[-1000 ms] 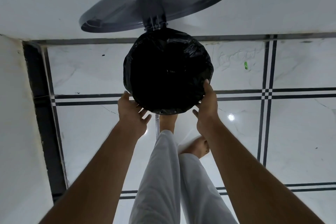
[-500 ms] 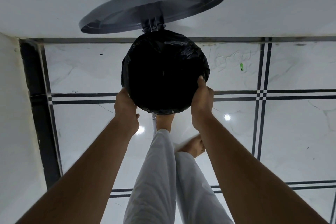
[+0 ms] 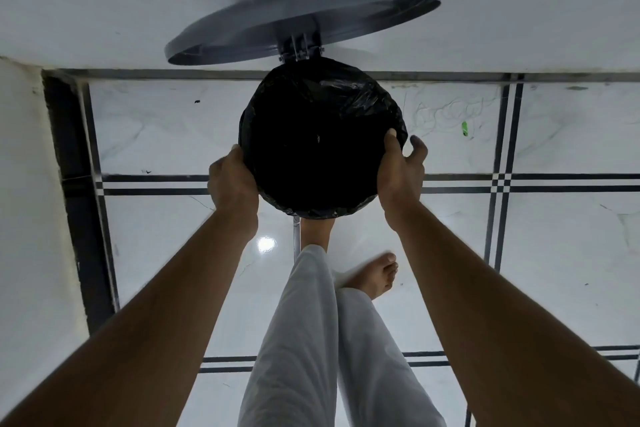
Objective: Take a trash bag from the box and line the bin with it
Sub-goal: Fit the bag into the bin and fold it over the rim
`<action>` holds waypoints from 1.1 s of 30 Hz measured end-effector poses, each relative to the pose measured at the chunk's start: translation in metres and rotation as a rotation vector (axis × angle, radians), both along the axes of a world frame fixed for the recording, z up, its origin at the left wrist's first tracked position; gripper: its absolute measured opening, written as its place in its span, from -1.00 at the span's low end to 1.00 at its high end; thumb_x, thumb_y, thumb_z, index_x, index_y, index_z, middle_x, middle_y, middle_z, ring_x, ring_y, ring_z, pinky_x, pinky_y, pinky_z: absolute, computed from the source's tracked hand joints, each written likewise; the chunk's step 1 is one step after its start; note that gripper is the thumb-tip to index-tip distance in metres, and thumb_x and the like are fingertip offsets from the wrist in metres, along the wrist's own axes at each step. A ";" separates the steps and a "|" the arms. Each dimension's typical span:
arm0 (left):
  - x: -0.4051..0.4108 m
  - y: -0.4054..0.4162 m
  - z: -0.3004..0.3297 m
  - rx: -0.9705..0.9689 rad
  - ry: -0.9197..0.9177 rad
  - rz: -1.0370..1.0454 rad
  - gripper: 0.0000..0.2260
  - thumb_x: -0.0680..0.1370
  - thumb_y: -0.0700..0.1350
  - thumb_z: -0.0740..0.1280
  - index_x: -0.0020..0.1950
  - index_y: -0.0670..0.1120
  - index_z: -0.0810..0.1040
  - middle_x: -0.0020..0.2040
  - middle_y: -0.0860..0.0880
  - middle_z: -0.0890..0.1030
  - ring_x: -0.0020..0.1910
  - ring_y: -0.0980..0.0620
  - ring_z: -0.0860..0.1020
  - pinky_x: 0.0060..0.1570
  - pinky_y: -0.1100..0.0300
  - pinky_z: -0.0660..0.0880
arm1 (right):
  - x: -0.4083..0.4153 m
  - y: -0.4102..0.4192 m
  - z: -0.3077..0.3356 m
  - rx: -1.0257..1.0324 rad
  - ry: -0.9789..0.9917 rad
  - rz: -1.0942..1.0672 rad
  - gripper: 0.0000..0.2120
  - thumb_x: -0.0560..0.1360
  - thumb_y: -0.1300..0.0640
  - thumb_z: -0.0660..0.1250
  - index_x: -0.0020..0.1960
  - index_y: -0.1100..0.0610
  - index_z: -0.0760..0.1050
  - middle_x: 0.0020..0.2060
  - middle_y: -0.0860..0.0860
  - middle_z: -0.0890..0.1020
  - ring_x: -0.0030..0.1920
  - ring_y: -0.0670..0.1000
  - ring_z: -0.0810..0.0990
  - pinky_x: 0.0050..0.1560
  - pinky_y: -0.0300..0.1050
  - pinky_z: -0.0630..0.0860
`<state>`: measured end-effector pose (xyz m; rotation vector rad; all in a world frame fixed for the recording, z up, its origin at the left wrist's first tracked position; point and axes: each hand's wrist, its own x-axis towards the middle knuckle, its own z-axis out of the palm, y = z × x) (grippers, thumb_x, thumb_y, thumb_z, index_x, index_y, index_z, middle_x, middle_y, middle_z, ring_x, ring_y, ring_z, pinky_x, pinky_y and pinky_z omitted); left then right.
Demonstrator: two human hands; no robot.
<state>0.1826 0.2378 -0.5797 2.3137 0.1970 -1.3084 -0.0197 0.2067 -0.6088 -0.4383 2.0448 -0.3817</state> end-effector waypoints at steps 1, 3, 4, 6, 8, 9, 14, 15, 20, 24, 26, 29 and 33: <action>0.000 -0.002 0.000 -0.006 0.032 -0.035 -0.72 0.76 0.07 0.18 -0.14 0.09 0.44 -0.15 0.12 0.44 -0.15 0.11 0.46 -0.03 0.20 0.41 | 0.000 -0.001 -0.001 -0.010 0.001 0.020 -0.31 0.58 -0.42 0.20 0.61 -0.13 0.35 0.43 0.04 0.57 0.47 0.20 0.53 0.50 0.29 0.48; 0.001 -0.003 -0.001 -0.007 0.076 -0.060 -0.76 0.78 0.11 0.15 0.03 0.08 0.53 -0.08 0.15 0.46 -0.05 0.14 0.48 0.15 0.16 0.34 | 0.000 -0.002 -0.002 0.003 -0.019 0.036 -0.32 0.57 -0.44 0.17 0.60 -0.14 0.37 0.44 0.05 0.55 0.47 0.21 0.51 0.50 0.30 0.48; 0.003 -0.001 -0.004 -0.028 0.077 -0.052 -0.75 0.78 0.12 0.13 0.19 0.07 0.56 0.01 0.14 0.48 0.07 0.10 0.48 0.19 0.14 0.31 | 0.000 -0.003 -0.003 0.011 -0.017 0.023 -0.30 0.58 -0.44 0.16 0.63 -0.14 0.33 0.50 0.09 0.51 0.49 0.22 0.49 0.51 0.31 0.46; 0.006 0.000 -0.011 -0.067 0.051 -0.075 -0.59 0.79 0.15 0.09 0.52 0.01 0.50 0.19 0.08 0.46 0.25 0.02 0.43 0.22 0.10 0.30 | 0.000 -0.004 -0.004 -0.005 0.025 0.010 -0.26 0.57 -0.44 0.20 0.66 -0.13 0.27 0.56 0.12 0.46 0.51 0.23 0.48 0.50 0.33 0.46; 0.006 0.000 -0.017 -0.069 0.064 -0.108 -0.53 0.78 0.20 0.04 0.56 0.02 0.49 0.27 0.04 0.46 0.32 0.00 0.43 0.23 0.07 0.28 | -0.001 -0.005 -0.006 -0.017 0.028 0.050 -0.27 0.56 -0.46 0.19 0.63 -0.14 0.33 0.52 0.10 0.49 0.49 0.24 0.49 0.50 0.32 0.46; 0.006 0.001 -0.018 -0.068 0.068 -0.111 -0.51 0.78 0.22 0.02 0.57 0.02 0.48 0.28 0.03 0.46 0.30 0.00 0.42 0.24 0.05 0.28 | -0.001 -0.005 -0.007 -0.005 0.018 0.065 -0.29 0.57 -0.46 0.16 0.62 -0.15 0.35 0.51 0.11 0.49 0.50 0.24 0.48 0.51 0.33 0.46; 0.013 -0.003 -0.029 -0.090 0.076 -0.078 -0.47 0.75 0.27 0.07 0.56 0.00 0.50 0.38 0.02 0.58 0.34 -0.03 0.53 0.23 0.07 0.34 | -0.002 -0.011 -0.007 -0.043 0.075 0.156 -0.39 0.68 -0.39 0.12 0.66 -0.20 0.31 0.54 0.12 0.44 0.52 0.24 0.44 0.53 0.35 0.40; 0.014 -0.006 -0.030 -0.090 0.088 -0.080 -0.46 0.74 0.29 0.08 0.56 0.01 0.51 0.42 0.01 0.58 0.36 -0.04 0.54 0.22 0.07 0.34 | -0.002 -0.013 -0.006 -0.046 0.091 0.193 -0.40 0.67 -0.39 0.12 0.64 -0.20 0.34 0.51 0.11 0.46 0.51 0.24 0.44 0.54 0.35 0.39; 0.022 -0.021 -0.034 -0.135 0.036 -0.174 -0.49 0.74 0.29 0.11 0.52 0.03 0.53 0.23 0.08 0.57 0.29 0.01 0.53 0.20 0.10 0.42 | -0.004 -0.029 -0.006 -0.032 0.131 0.262 -0.42 0.69 -0.40 0.11 0.64 -0.23 0.33 0.55 0.13 0.41 0.56 0.22 0.35 0.57 0.31 0.31; 0.025 -0.035 -0.036 -0.107 -0.074 -0.248 -0.41 0.65 0.39 0.13 0.49 0.05 0.53 0.35 0.01 0.56 0.32 -0.07 0.56 0.40 -0.07 0.49 | -0.005 -0.041 -0.009 -0.042 0.155 0.322 -0.45 0.70 -0.39 0.10 0.60 -0.19 0.40 0.54 0.14 0.42 0.57 0.23 0.32 0.56 0.30 0.27; 0.026 -0.040 -0.038 -0.159 -0.127 -0.339 -0.40 0.58 0.42 0.16 0.39 0.05 0.60 0.32 -0.05 0.62 0.27 -0.10 0.61 0.38 -0.15 0.54 | -0.004 -0.046 -0.011 -0.068 0.172 0.369 -0.48 0.69 -0.39 0.13 0.55 -0.20 0.44 0.55 0.11 0.43 0.57 0.21 0.32 0.54 0.25 0.27; 0.023 -0.050 -0.037 -0.154 -0.136 -0.426 -0.38 0.62 0.39 0.10 0.37 -0.01 0.62 0.33 -0.09 0.64 0.31 -0.12 0.61 0.43 -0.20 0.49 | -0.005 -0.054 -0.015 -0.019 0.171 0.457 -0.44 0.70 -0.41 0.07 0.57 -0.19 0.43 0.55 0.14 0.43 0.58 0.21 0.31 0.53 0.26 0.25; 0.020 -0.062 -0.039 -0.171 -0.218 -0.523 -0.41 0.59 0.41 0.11 0.36 0.05 0.59 0.41 -0.07 0.55 0.39 -0.14 0.56 0.48 -0.21 0.41 | -0.008 -0.062 -0.016 -0.110 0.199 0.520 -0.49 0.70 -0.38 0.13 0.53 -0.17 0.46 0.50 0.13 0.45 0.54 0.20 0.34 0.50 0.24 0.27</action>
